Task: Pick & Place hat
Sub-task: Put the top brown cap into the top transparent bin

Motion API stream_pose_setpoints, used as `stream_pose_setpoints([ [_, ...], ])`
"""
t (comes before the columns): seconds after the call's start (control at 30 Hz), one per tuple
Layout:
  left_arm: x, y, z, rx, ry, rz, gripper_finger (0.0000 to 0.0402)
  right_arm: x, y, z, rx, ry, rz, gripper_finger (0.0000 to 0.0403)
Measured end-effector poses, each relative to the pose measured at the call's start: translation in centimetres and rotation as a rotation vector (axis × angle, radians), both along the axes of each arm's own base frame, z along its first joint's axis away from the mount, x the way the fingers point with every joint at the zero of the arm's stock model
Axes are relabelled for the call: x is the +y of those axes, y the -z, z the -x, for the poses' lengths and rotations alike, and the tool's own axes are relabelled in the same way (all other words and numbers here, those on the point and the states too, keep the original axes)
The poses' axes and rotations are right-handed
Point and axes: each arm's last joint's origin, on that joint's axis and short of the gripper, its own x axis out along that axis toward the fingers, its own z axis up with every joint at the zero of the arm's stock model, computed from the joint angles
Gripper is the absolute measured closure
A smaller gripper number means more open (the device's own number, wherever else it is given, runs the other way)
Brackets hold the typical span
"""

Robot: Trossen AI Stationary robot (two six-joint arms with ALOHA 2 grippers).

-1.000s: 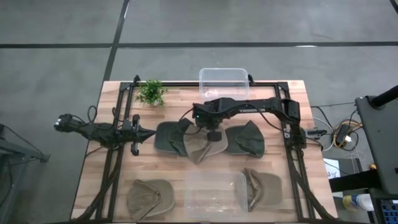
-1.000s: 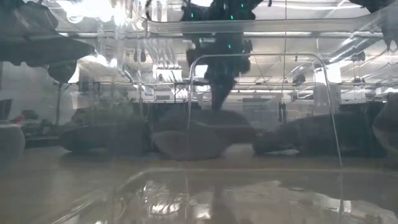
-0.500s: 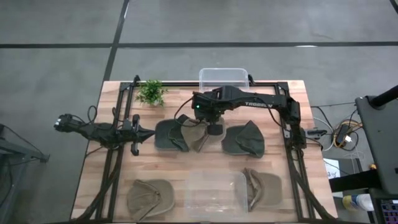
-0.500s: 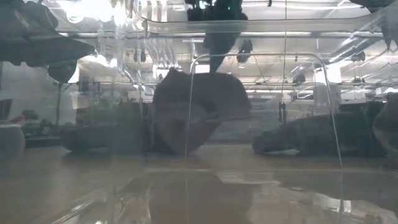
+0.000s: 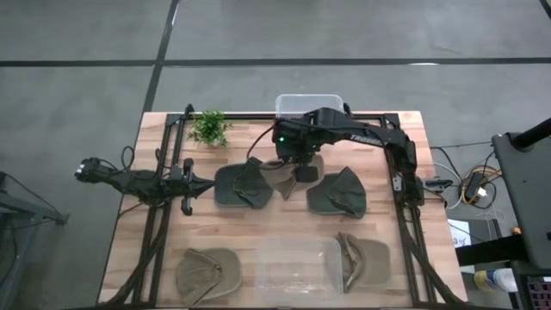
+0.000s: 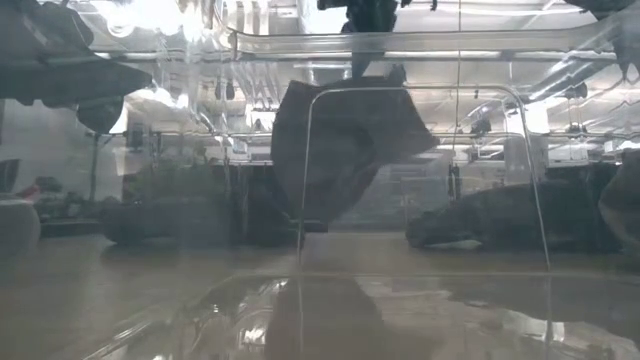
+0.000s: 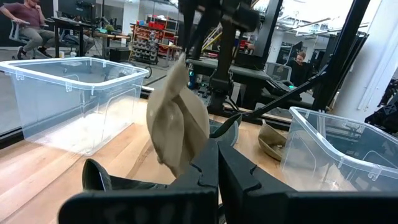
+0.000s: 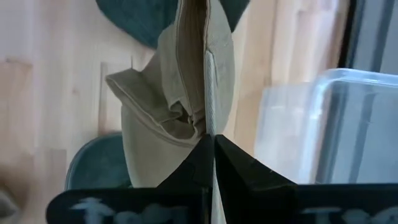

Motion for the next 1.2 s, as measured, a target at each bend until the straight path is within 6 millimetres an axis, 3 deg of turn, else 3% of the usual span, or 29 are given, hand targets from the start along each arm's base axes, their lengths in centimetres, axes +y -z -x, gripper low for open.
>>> stream_pose_setpoints([
  [0.33, 0.0, 0.0, 0.0, 0.0, 0.0, 0.0, 0.0401, 0.1, -3.5, 2.0, -0.08, 0.039, 0.046, 0.0396],
  [0.63, 0.0, 0.0, 0.0, 0.002, 0.0, -0.001, 0.0401, -0.7, -6.0, 4.1, -0.159, 0.132, 0.229, 0.0395],
  [0.9, 0.0, 0.0, 0.0, 0.002, 0.0, -0.001, 0.0401, -2.7, -7.8, 5.7, -0.228, 0.209, 0.299, 0.0395],
  [1.2, 0.0, 0.0, 0.0, 0.002, 0.0, -0.001, 0.0401, -5.8, -8.5, 5.9, -0.298, 0.251, 0.354, 0.0395],
])
